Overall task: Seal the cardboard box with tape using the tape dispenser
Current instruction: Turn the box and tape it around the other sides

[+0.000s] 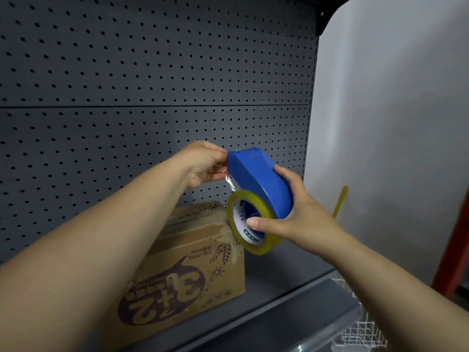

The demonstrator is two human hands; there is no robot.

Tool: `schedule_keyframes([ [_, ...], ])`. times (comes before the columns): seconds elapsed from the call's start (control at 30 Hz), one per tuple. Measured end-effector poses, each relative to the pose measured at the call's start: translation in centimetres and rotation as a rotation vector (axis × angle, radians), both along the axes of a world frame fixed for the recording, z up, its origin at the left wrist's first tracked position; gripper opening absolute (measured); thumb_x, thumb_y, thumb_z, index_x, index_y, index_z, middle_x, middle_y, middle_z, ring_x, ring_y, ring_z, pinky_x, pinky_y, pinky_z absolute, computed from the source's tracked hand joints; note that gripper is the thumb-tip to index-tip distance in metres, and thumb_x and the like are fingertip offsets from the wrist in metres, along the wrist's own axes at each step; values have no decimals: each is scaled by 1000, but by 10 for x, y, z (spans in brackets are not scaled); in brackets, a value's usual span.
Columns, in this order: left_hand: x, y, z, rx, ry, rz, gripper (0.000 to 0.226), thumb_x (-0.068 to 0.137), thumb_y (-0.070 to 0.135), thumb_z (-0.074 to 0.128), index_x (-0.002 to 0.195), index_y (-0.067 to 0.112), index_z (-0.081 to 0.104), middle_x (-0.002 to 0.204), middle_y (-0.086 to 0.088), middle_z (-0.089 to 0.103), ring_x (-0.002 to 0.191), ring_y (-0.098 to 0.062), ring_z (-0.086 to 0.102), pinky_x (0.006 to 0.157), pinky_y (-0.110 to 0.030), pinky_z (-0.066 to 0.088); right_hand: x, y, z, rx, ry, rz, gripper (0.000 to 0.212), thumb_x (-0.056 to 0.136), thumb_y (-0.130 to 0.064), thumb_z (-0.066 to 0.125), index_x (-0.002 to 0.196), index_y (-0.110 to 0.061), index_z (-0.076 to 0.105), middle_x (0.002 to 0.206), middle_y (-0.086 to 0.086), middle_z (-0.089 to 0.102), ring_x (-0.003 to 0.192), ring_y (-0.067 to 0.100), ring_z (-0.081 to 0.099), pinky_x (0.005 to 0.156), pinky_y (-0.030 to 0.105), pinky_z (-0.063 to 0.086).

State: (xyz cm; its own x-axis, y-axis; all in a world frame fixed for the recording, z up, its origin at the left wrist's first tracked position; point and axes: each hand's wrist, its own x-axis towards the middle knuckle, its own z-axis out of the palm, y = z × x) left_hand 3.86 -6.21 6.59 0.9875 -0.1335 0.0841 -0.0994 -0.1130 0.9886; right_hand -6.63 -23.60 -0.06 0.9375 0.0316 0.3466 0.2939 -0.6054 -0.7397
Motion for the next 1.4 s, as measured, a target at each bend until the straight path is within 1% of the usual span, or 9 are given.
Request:
schedule_keyframes([
  [0.2, 15, 0, -4, 15, 10, 6, 7, 87, 3, 57, 84, 6, 62, 67, -6, 65, 42, -7, 61, 44, -17, 52, 15, 2, -5, -92, -86, -118, 92, 61, -34, 73, 130, -54, 16, 108, -2, 50, 86, 16, 58, 73, 37, 55],
  [0.3, 24, -1, -4, 7, 10, -3, 7, 87, 3, 57, 83, 4, 62, 53, -3, 66, 38, -6, 61, 44, -16, 52, 21, 1, -3, -15, -63, -94, 88, 64, -29, 72, 131, -54, 20, 112, -2, 51, 87, 16, 58, 69, 34, 55],
  [0.4, 35, -2, -8, 33, 12, 1, 13, 88, -1, 54, 79, 4, 62, 45, -2, 65, 36, -6, 60, 42, -16, 50, 26, 5, 4, -20, -40, -107, 87, 60, -41, 73, 129, -55, 22, 117, -2, 50, 93, 17, 58, 78, 37, 55],
  [0.5, 47, -2, -13, 73, -2, 18, 16, 88, -3, 50, 79, 5, 62, 56, -8, 64, 36, -7, 58, 42, -18, 50, 29, 11, 12, -114, -12, -139, 98, 50, -58, 74, 130, -51, 19, 117, -2, 47, 95, 19, 56, 82, 36, 53],
  [0.67, 58, 1, -15, 66, 12, 6, 16, 87, -5, 49, 80, 4, 59, 52, -7, 63, 32, -7, 56, 40, -17, 49, 30, 20, 20, -128, 42, -139, 90, 60, -38, 72, 132, -52, 18, 113, 0, 49, 86, 16, 58, 76, 36, 55],
  [0.93, 73, 7, -8, 14, 29, -46, 17, 88, -2, 51, 74, 5, 58, 36, 3, 58, 32, -5, 52, 41, -15, 48, 23, 28, 31, -146, 68, -158, 85, 65, -39, 71, 133, -48, 20, 112, -4, 55, 83, 15, 61, 71, 35, 56],
  [1.13, 93, 32, 1, 30, 13, 9, 9, 88, 7, 60, 79, 5, 60, 61, -3, 55, 50, -11, 49, 45, -14, 50, 7, 26, 36, -156, 83, -131, 82, 58, -50, 67, 128, -52, 26, 111, -13, 59, 87, 9, 62, 73, 29, 54],
  [1.27, 106, 38, -4, 36, 4, 31, 7, 89, 7, 58, 82, 5, 58, 65, -4, 56, 55, -12, 51, 44, -14, 51, -4, 20, 39, -175, 115, -146, 79, 55, -55, 67, 125, -57, 30, 106, -20, 61, 83, 4, 64, 72, 25, 51],
  [1.4, 119, 36, -25, 195, 51, 16, 5, 88, 9, 59, 89, 4, 59, 68, -5, 58, 56, -12, 55, 44, -18, 51, -12, 16, 38, -224, 192, -153, 81, 52, -63, 65, 125, -59, 30, 100, -17, 64, 81, 5, 66, 77, 29, 54],
])
